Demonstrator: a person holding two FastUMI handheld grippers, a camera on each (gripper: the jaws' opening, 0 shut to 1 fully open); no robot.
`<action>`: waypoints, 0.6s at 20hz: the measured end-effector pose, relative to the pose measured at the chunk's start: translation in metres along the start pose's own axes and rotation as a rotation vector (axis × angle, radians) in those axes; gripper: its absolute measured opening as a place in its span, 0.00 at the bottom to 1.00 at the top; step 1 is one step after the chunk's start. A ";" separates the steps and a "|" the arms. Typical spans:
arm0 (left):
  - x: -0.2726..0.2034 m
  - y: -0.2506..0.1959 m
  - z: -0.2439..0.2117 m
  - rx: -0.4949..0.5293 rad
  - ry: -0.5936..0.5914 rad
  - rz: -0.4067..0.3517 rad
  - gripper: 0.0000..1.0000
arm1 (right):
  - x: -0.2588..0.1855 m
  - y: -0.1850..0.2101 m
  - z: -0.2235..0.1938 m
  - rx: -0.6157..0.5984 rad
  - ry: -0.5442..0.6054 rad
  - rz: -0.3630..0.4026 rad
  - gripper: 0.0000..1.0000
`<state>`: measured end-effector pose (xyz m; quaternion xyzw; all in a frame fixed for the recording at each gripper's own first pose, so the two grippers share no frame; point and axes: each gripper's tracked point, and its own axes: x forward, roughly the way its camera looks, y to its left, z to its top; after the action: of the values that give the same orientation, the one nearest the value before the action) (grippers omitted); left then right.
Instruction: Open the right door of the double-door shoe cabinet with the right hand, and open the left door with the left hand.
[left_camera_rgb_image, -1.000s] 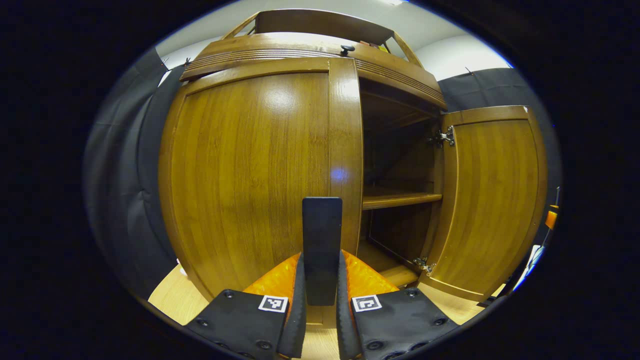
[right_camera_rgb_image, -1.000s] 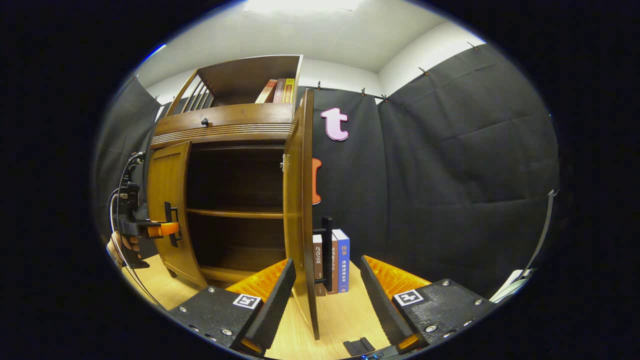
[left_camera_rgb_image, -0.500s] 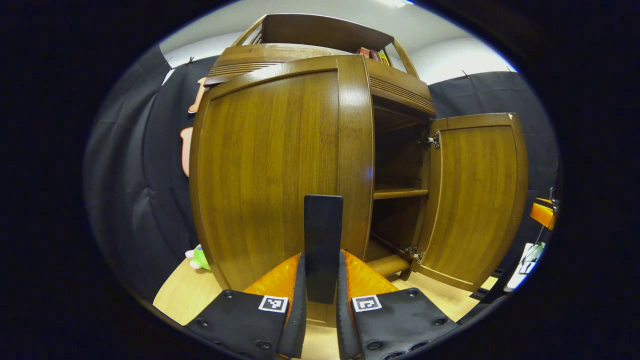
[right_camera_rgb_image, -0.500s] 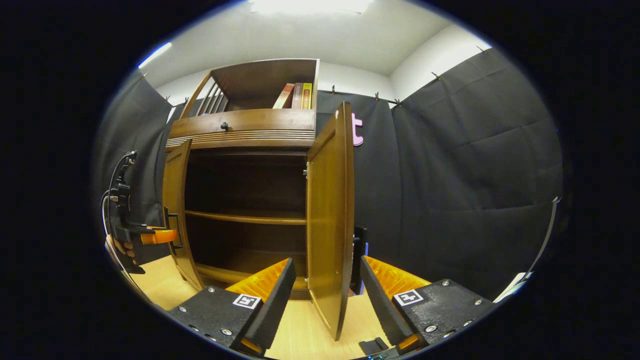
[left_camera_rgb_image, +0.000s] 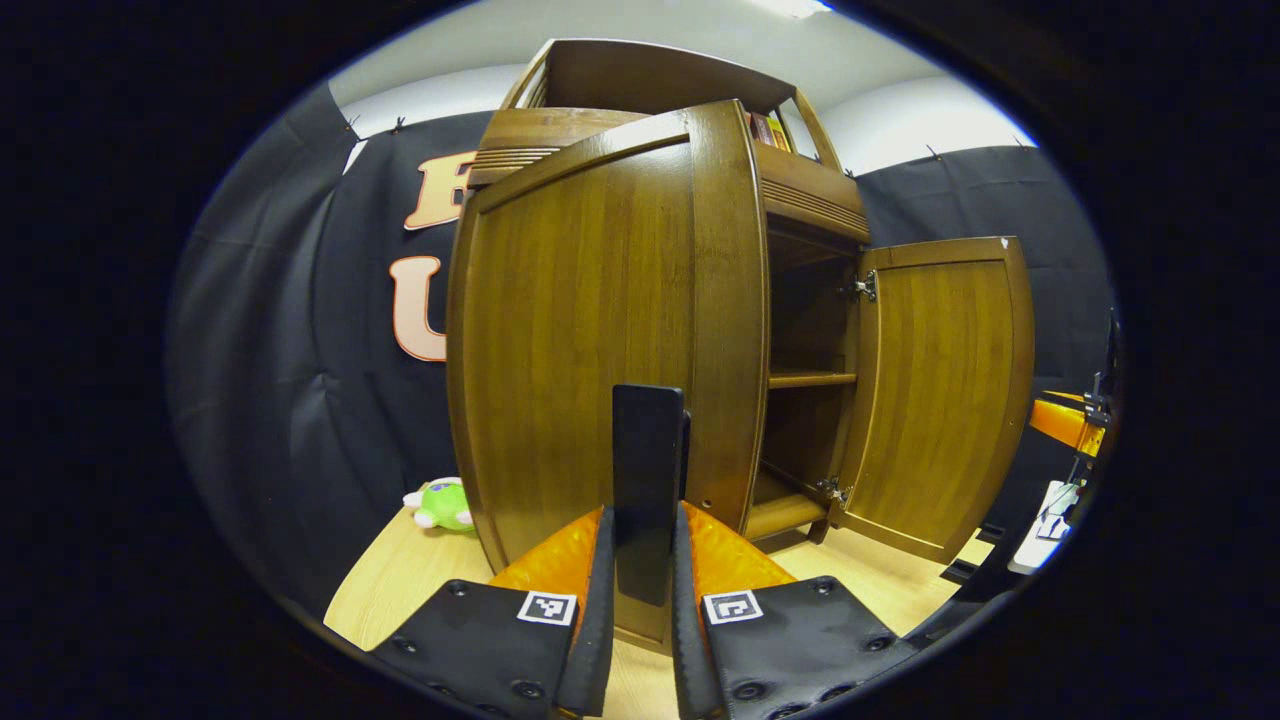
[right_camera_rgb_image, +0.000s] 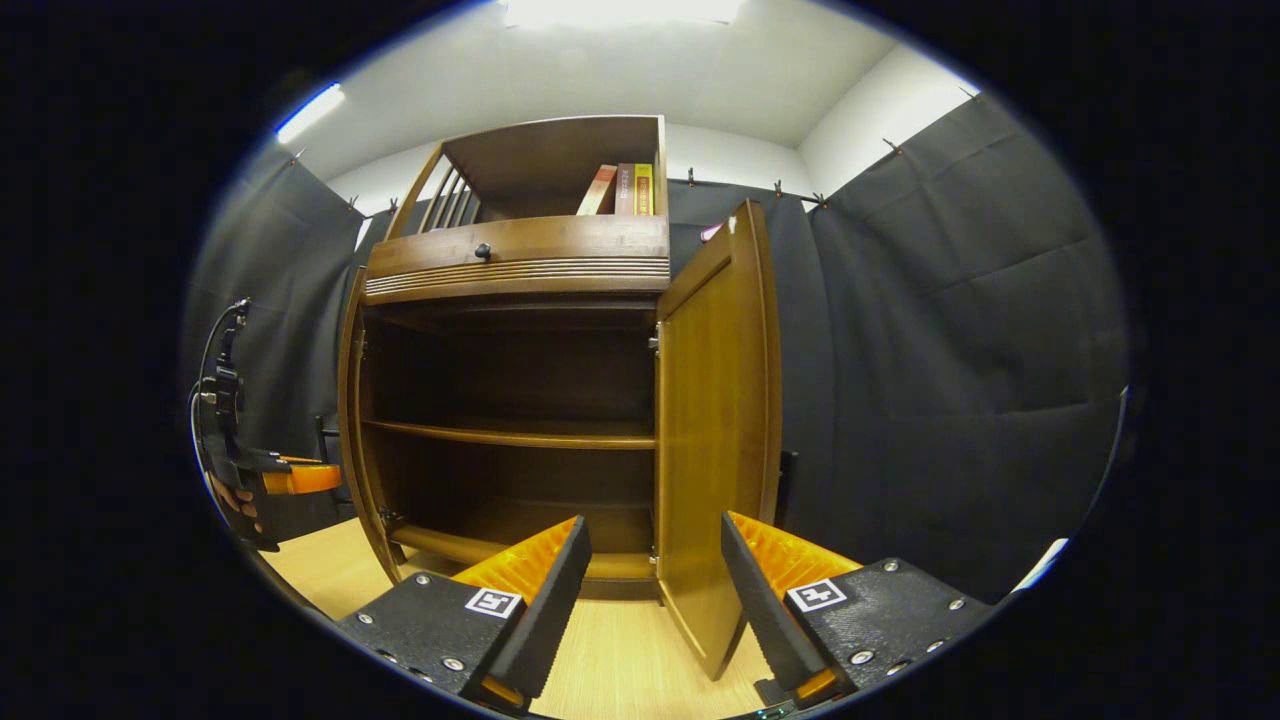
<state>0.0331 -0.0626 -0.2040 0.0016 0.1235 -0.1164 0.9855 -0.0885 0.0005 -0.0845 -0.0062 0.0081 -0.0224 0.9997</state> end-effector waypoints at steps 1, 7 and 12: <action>-0.006 0.006 0.000 0.003 -0.002 0.009 0.32 | 0.001 0.005 0.000 0.000 -0.002 0.012 0.92; -0.027 0.026 -0.008 0.013 0.014 0.047 0.26 | 0.011 0.030 -0.003 0.007 -0.002 0.067 0.92; -0.043 0.047 -0.010 0.032 0.018 0.078 0.21 | 0.015 0.051 0.000 0.011 -0.013 0.106 0.92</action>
<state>0.0008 -0.0067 -0.2044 0.0231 0.1303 -0.0798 0.9880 -0.0709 0.0506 -0.0852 -0.0007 0.0017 0.0306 0.9995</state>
